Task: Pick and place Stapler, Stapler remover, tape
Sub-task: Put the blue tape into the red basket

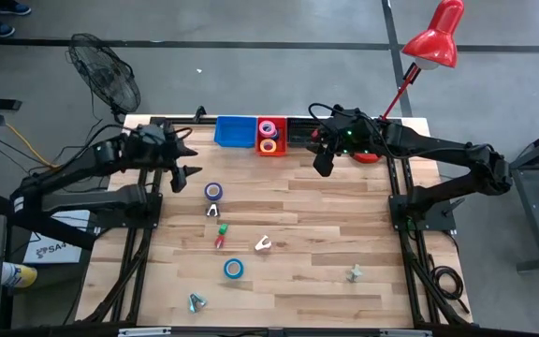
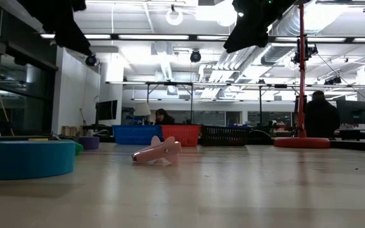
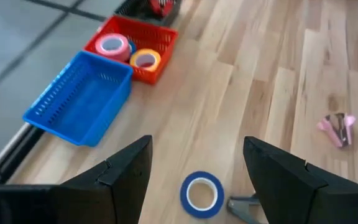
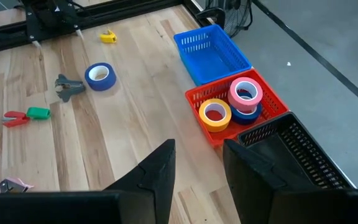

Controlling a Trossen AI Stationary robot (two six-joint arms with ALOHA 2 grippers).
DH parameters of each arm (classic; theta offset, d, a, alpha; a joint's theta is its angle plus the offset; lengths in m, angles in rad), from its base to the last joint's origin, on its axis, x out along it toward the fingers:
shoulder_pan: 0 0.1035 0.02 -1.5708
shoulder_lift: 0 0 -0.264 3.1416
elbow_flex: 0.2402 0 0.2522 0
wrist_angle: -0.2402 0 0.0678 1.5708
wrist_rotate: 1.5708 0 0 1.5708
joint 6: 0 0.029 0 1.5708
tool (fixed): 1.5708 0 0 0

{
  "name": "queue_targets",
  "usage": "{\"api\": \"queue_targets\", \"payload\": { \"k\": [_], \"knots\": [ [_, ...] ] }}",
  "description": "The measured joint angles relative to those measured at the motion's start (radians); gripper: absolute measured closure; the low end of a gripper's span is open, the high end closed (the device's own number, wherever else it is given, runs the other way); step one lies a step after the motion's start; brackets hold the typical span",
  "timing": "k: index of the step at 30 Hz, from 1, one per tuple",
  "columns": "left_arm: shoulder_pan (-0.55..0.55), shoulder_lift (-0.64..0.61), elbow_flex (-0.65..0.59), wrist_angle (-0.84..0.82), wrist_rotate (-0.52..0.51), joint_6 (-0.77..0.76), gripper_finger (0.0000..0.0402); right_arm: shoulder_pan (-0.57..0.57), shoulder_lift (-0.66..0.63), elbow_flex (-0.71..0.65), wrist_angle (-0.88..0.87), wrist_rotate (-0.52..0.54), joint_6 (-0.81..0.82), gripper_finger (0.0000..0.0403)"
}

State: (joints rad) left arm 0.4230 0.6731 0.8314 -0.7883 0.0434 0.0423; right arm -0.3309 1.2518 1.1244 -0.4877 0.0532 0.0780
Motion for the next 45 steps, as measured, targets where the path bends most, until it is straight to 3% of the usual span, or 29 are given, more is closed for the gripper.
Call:
{"api": "queue_targets", "payload": {
  "k": [5, 13, 23, 30, 45],
  "knots": [
    [0.09, 0.073, 0.0, 0.002, 0.113, 0.066, 0.0154, 0.0, 0.0, 0.0, 0.0, 0.0, 0.0, 0.0277],
    [0.093, 0.152, 0.0, 0.039, 0.18, 0.103, 0.0154, 0.0, 0.0, 0.0, 0.0, 0.0, 0.0, 0.0277],
    [0.094, 0.255, 0.0, -0.016, 0.079, 0.046, 0.0154, 0.0, 0.0, 0.0, 0.0, 0.0, 0.0, 0.0277],
    [0.094, 0.432, 0.0, -0.145, 0.105, -0.053, 0.0154, 0.0, 0.0, -0.001, 0.0, 0.0, 0.001, 0.0277],
    [0.094, 0.631, 0.0, -0.095, 0.081, -0.212, 0.0154, 0.0, 0.0, -0.001, -0.003, -0.003, 0.011, 0.0277]
  ]
}}
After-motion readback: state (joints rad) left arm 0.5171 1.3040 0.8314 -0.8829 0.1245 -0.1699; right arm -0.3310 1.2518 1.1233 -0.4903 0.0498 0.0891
